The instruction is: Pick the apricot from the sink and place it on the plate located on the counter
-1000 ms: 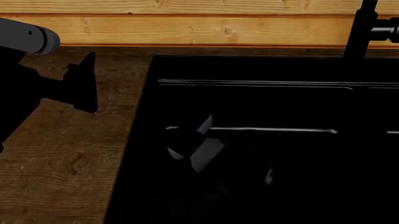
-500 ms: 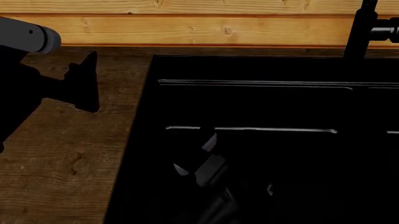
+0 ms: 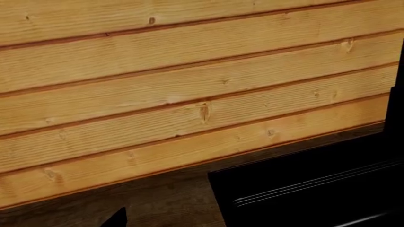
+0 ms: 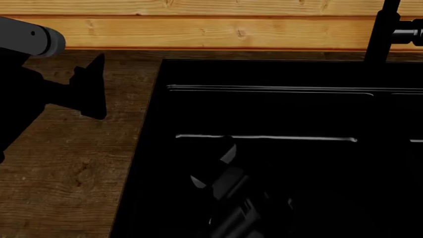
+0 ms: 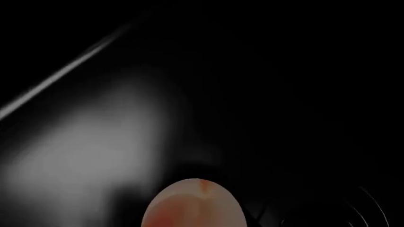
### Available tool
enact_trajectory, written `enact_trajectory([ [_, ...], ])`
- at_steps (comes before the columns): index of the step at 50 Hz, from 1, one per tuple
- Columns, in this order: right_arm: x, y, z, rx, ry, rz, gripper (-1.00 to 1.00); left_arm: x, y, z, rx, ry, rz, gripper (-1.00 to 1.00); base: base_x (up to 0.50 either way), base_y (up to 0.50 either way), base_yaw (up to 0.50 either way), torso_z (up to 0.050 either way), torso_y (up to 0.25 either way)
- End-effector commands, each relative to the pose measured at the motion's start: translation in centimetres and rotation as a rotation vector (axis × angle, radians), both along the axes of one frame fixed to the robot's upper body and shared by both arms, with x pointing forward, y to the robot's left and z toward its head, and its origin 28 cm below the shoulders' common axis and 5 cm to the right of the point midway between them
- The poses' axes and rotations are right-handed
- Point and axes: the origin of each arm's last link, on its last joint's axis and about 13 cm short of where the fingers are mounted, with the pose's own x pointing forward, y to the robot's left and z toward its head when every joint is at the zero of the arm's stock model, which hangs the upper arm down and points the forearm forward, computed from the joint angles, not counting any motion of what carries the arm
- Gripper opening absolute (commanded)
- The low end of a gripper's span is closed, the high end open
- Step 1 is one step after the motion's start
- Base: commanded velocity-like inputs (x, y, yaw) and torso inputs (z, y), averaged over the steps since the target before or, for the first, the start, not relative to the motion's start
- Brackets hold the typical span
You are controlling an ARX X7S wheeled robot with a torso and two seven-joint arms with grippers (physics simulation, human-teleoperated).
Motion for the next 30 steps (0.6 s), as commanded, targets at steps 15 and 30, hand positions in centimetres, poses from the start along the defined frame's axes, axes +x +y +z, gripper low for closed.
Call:
enact_trajectory([
  [15,-2.6,-1.0,5.4,0.051,-0.174,-0.013,-1.0,-0.5,0.0,0.4,-0.006,-0.038,0.032,1.0,0.0,0.0,0.0,0.0,0.0],
  [30,-4.4,-2.2,8.3,0.128,-0.274,-0.049,-1.0,-0.4,0.2,0.5,-0.015,-0.041,0.059,1.0,0.0,0.0,0.0,0.0,0.0],
])
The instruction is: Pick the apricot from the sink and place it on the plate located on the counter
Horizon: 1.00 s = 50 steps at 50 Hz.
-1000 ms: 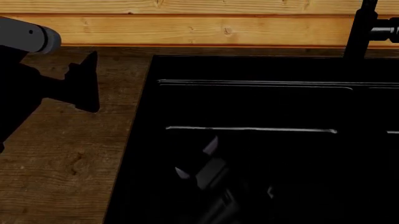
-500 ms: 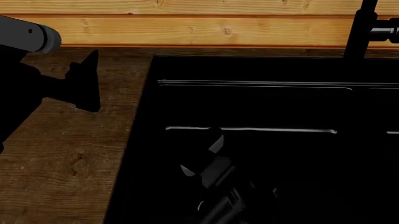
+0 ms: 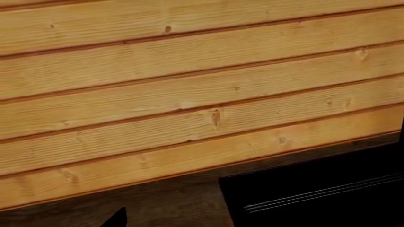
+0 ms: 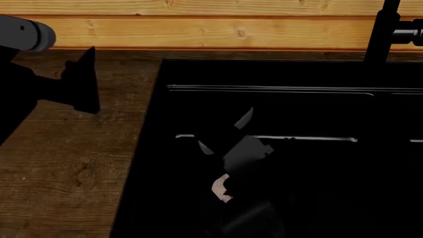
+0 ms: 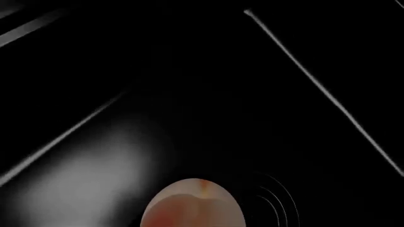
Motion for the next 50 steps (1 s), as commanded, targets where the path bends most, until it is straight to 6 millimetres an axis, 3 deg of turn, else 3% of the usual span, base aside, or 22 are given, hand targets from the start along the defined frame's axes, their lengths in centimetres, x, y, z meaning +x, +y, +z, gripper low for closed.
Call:
enact_trajectory([
  [1,-1.7,-0.7,2.3,0.043,-0.088,-0.002,-1.0,-0.1,0.1,0.3,-0.005,-0.018,0.019,1.0,0.0,0.0,0.0,0.0,0.0],
  [24,-5.5,-1.9,6.8,0.178,-0.258,-0.036,-1.0,0.0,0.3,0.5,-0.024,-0.042,0.035,1.0,0.0,0.0,0.0,0.0,0.0],
  [50,-6.2,-2.9,9.1,0.284,-0.38,-0.122,-1.0,0.1,0.6,0.2,-0.034,-0.053,0.066,1.0,0.0,0.0,0.0,0.0,0.0],
])
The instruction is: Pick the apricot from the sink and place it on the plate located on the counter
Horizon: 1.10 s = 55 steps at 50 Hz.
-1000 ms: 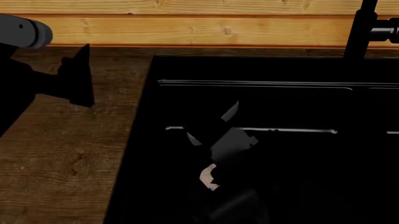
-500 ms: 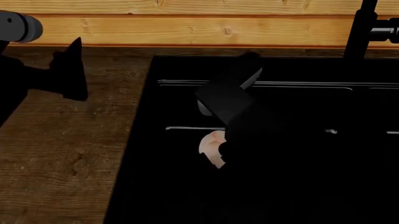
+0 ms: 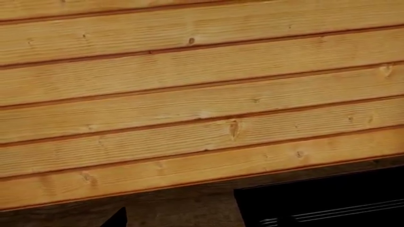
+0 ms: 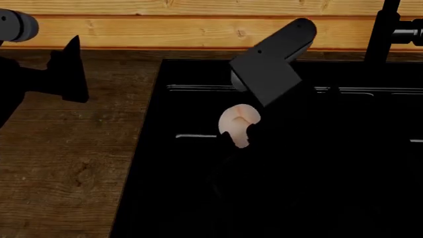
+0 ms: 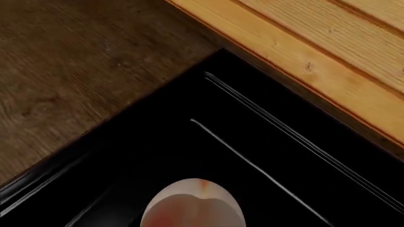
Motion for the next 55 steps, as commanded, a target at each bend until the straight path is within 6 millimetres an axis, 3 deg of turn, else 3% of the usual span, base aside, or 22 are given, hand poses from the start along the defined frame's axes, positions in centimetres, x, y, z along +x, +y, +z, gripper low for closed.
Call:
enact_trajectory([
  [1,-0.4,-0.3,1.1,0.047,-0.056,-0.041,-1.0,0.1,0.1,-0.1,-0.005,-0.011,0.007,1.0,0.0,0.0,0.0,0.0,0.0],
  [30,-1.5,-0.2,1.6,0.091,-0.149,-0.089,-1.0,0.0,0.0,0.0,-0.015,-0.01,-0.006,1.0,0.0,0.0,0.0,0.0,0.0],
  [55,-1.3,-0.2,1.5,0.087,-0.132,-0.089,-1.0,-0.1,-0.1,0.0,-0.008,-0.011,-0.019,1.0,-0.49,-0.02,0.0,0.0,0.0],
])
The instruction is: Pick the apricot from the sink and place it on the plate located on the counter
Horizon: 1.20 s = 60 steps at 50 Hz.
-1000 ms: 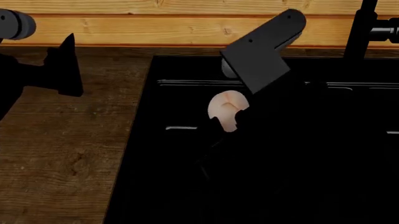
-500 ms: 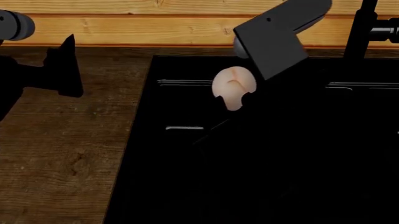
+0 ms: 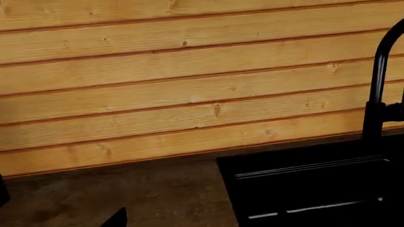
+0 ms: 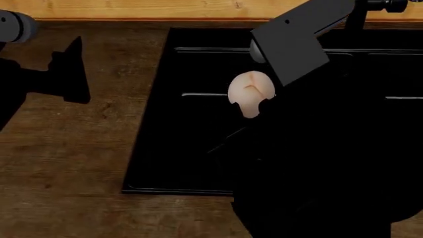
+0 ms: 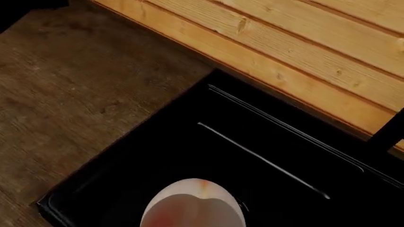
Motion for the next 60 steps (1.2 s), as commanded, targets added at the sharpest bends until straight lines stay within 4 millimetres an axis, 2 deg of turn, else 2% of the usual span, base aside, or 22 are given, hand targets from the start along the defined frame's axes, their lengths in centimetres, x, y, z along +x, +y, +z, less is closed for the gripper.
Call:
enact_trajectory([
  [1,0.11,0.01,-0.14,-0.004,0.013,-0.005,-1.0,-0.09,-0.05,0.11,0.003,-0.012,-0.005,1.0,-0.5,-0.23,0.0,0.0,0.0],
  [21,0.17,0.03,-0.22,0.015,0.017,0.013,-1.0,-0.12,-0.06,0.08,0.004,-0.014,-0.005,1.0,-0.41,-0.42,0.0,0.0,0.0],
  [27,0.19,-0.22,0.13,0.029,-0.001,-0.044,-1.0,-0.13,-0.05,0.07,0.004,-0.014,-0.004,1.0,-0.31,-0.5,0.0,0.0,0.0],
  [49,0.39,-0.36,0.47,0.029,-0.03,-0.076,-1.0,-0.16,-0.12,0.21,0.008,-0.02,-0.006,1.0,-0.27,-0.5,0.0,0.0,0.0],
  [60,0.38,-0.25,0.34,0.026,-0.039,-0.067,-1.0,-0.16,-0.03,0.06,0.009,-0.022,-0.003,1.0,-0.1,-0.5,0.0,0.0,0.0],
])
